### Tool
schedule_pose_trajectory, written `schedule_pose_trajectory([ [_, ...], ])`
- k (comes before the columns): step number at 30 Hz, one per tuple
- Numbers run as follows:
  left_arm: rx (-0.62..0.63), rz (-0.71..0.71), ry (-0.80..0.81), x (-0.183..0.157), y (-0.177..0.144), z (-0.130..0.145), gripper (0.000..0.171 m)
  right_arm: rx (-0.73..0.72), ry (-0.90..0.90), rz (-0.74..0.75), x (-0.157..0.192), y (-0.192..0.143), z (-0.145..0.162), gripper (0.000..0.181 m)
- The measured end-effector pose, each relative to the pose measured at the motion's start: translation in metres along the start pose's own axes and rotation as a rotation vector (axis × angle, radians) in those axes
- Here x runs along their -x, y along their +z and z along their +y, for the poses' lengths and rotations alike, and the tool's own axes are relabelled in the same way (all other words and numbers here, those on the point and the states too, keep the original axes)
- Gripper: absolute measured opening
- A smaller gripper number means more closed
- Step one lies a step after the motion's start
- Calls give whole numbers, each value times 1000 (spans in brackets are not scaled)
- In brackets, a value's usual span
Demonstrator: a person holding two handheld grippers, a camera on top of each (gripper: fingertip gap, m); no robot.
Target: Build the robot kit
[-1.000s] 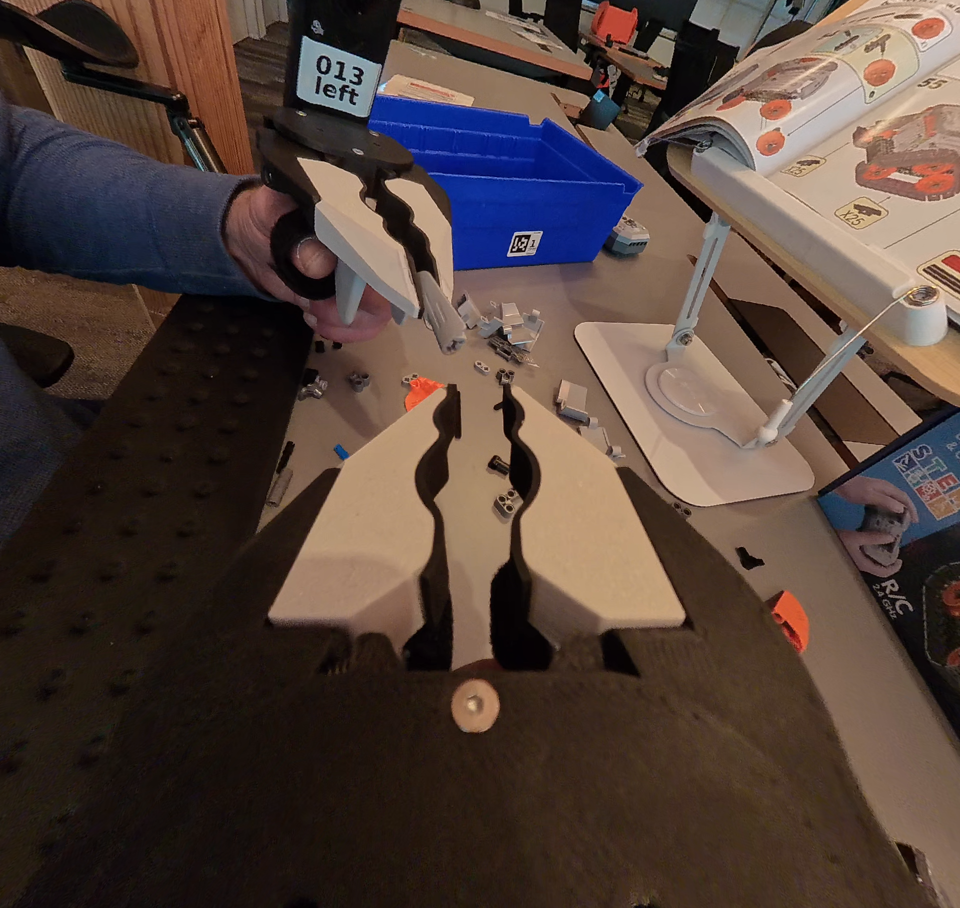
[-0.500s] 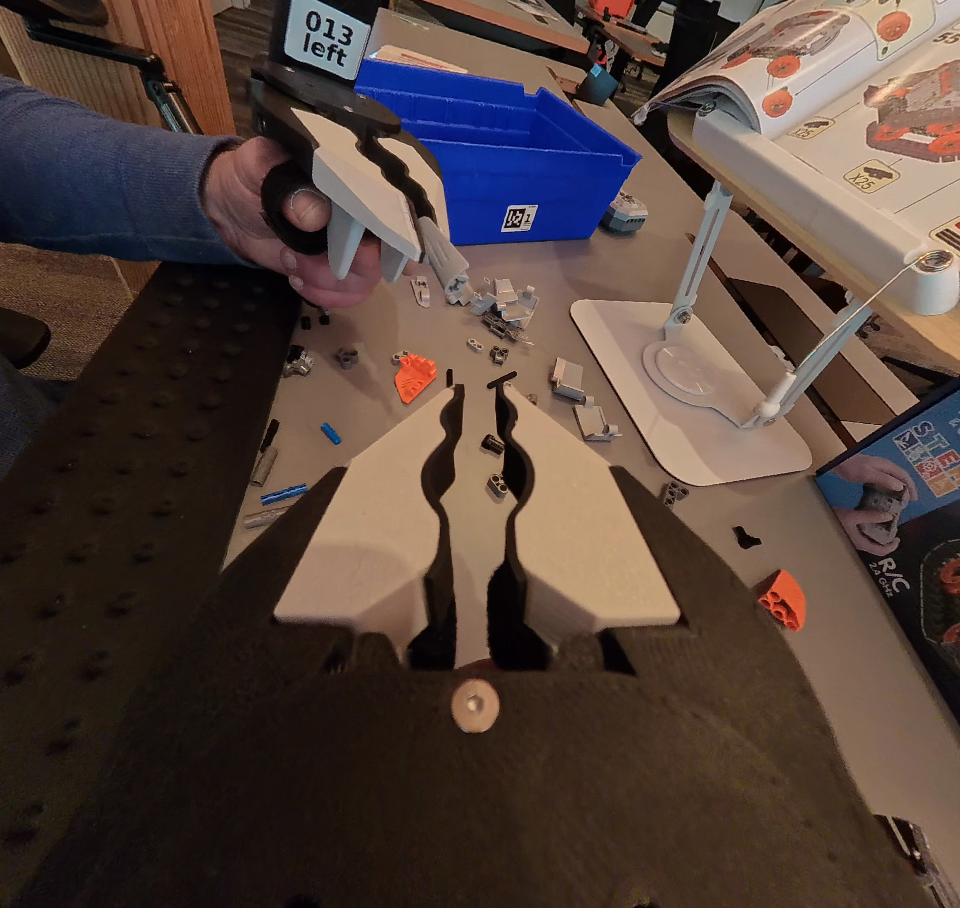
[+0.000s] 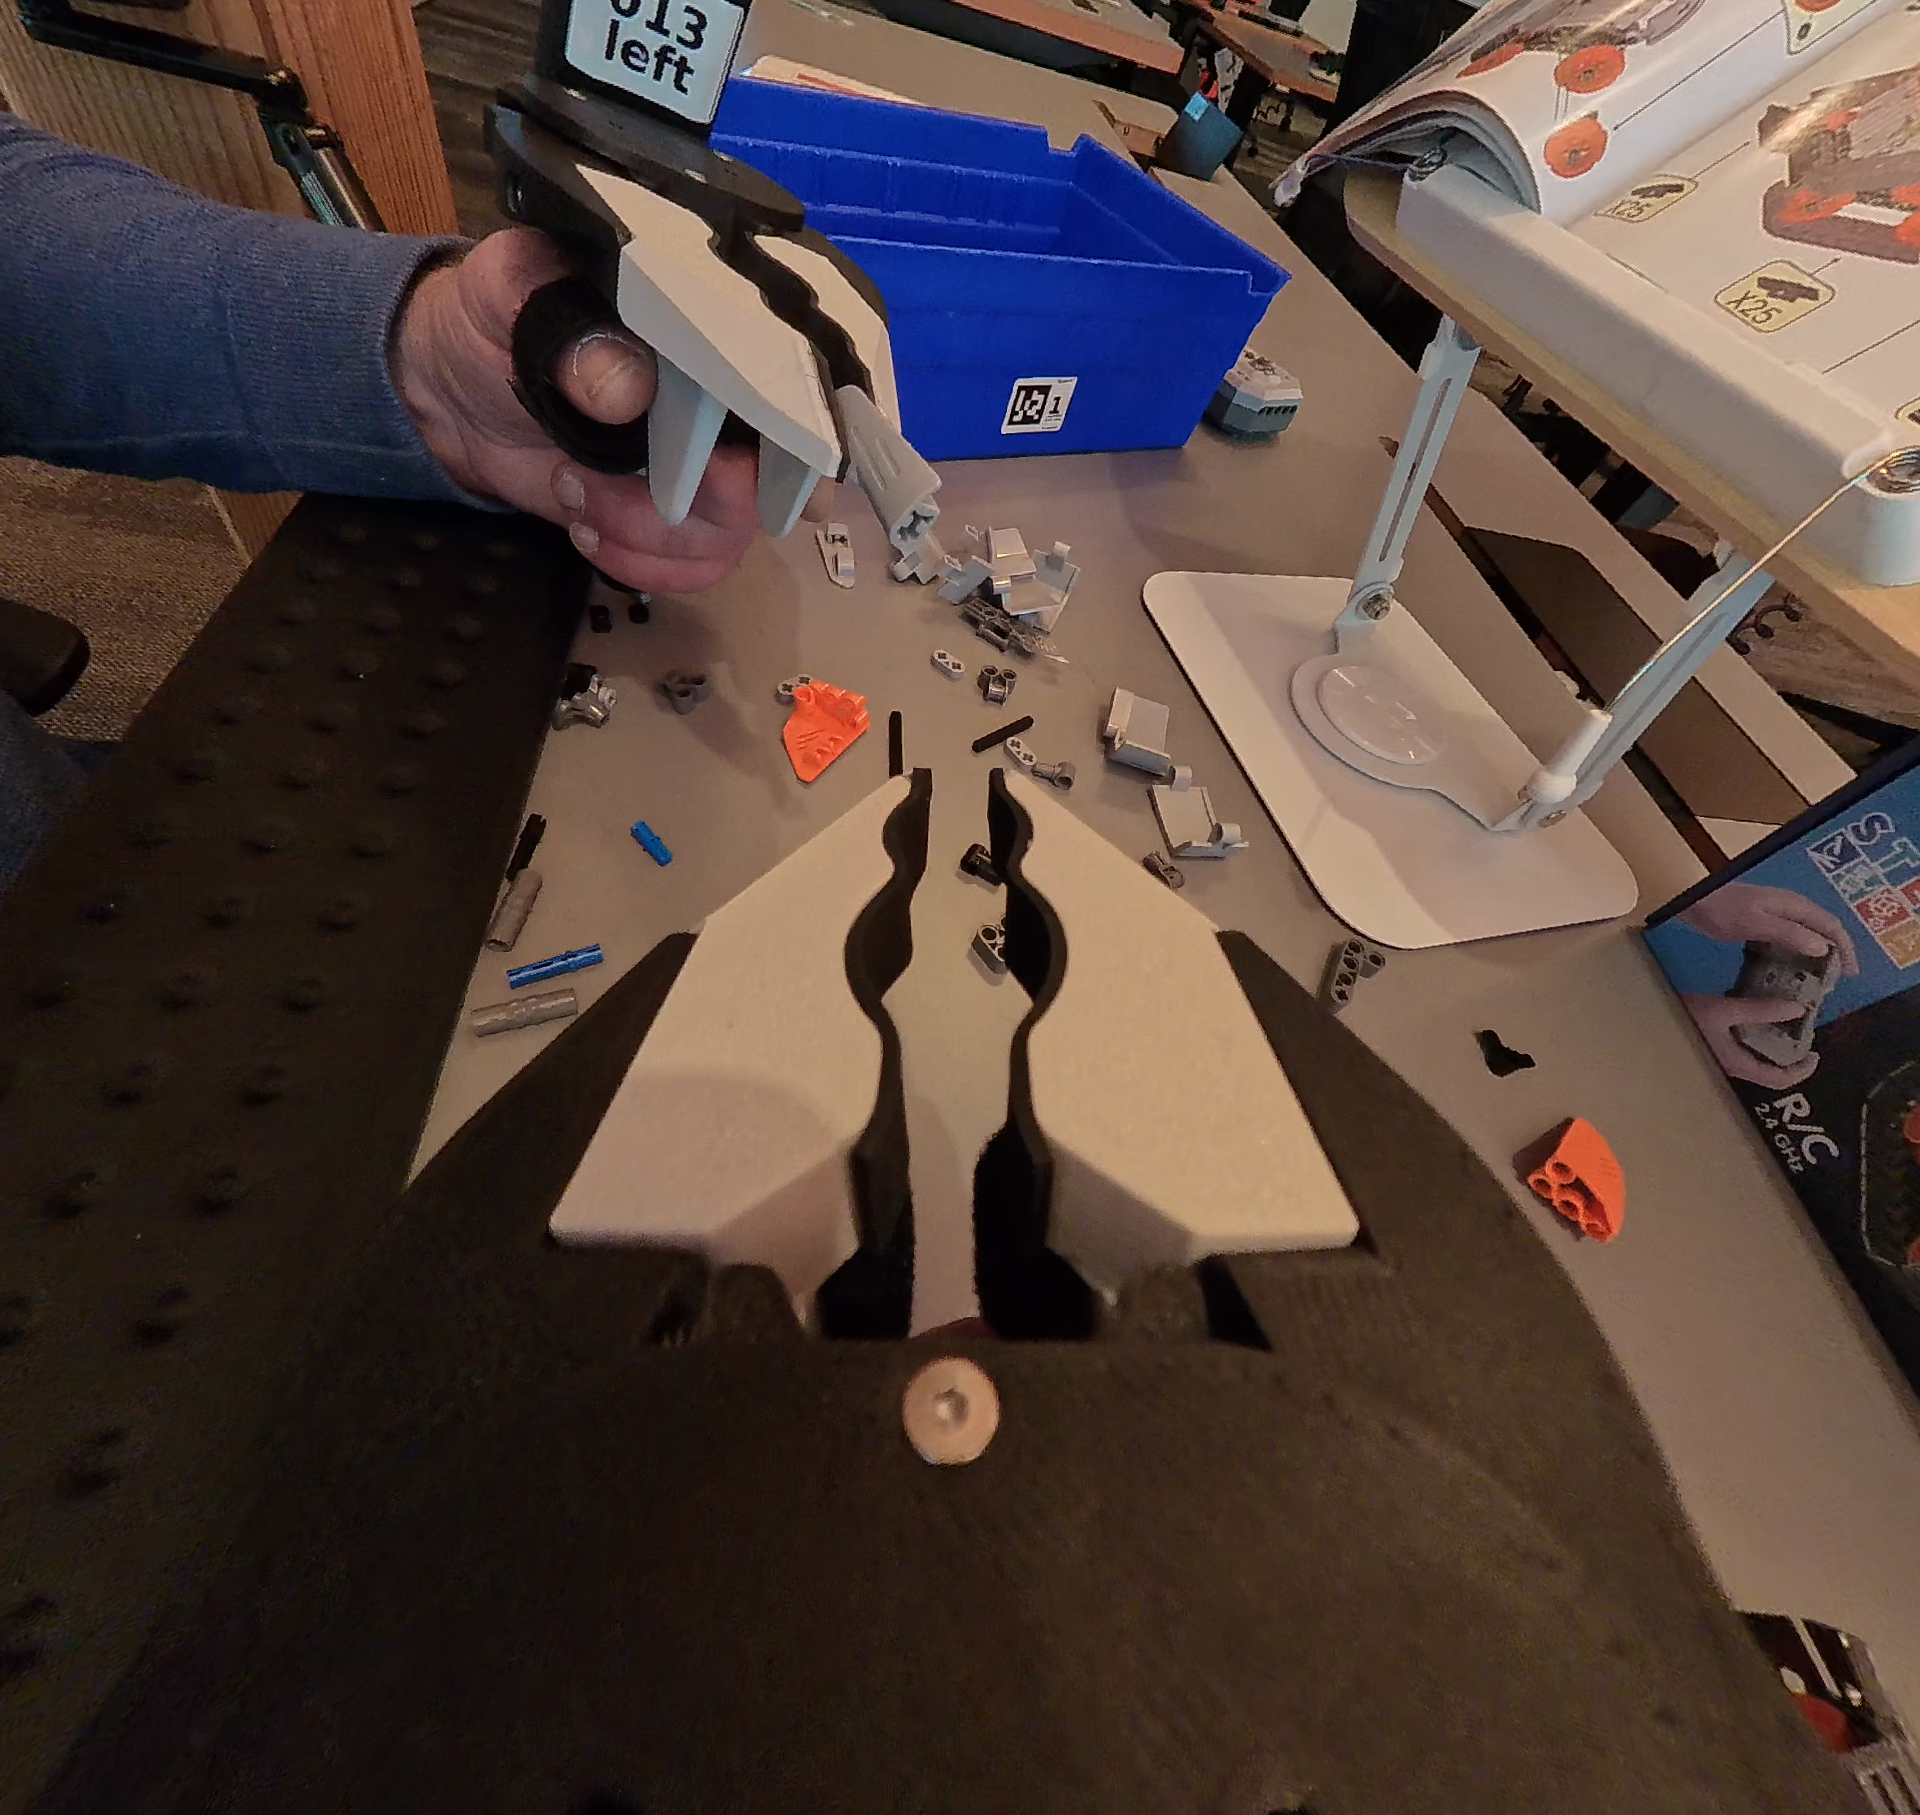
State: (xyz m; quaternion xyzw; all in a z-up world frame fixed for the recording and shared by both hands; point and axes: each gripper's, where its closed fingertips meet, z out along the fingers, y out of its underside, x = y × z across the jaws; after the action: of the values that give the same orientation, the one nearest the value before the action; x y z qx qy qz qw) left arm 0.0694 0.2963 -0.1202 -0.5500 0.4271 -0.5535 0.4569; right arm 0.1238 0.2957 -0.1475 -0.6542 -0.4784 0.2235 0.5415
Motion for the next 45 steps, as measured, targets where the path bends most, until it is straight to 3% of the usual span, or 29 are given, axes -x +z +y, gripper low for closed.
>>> schedule_pose_trajectory([
  [16, 47, -22, 47, 1, 4, 8, 7, -2, 15, 7, -4, -4, 0, 10],
  [30, 286, -67, 411, -15, 23, 46, 7, 48, -69, -107, 25, 8, -10, 14],
  [37, 319, -66, 439, -25, 18, 54, 6, 111, -128, -181, 48, 13, 0, 1],
  [40, 323, -114, 456, -23, 15, 53, 8, 110, -99, -217, 53, 12, 1, 0],
  [41, 330, -150, 472, -19, 11, 52, 16, 116, -86, -214, 50, 12, 2, 0],
  [45, 376, -289, 519, 5, -22, 48, 18, 217, -28, -178, 29, 13, 27, 0],
])
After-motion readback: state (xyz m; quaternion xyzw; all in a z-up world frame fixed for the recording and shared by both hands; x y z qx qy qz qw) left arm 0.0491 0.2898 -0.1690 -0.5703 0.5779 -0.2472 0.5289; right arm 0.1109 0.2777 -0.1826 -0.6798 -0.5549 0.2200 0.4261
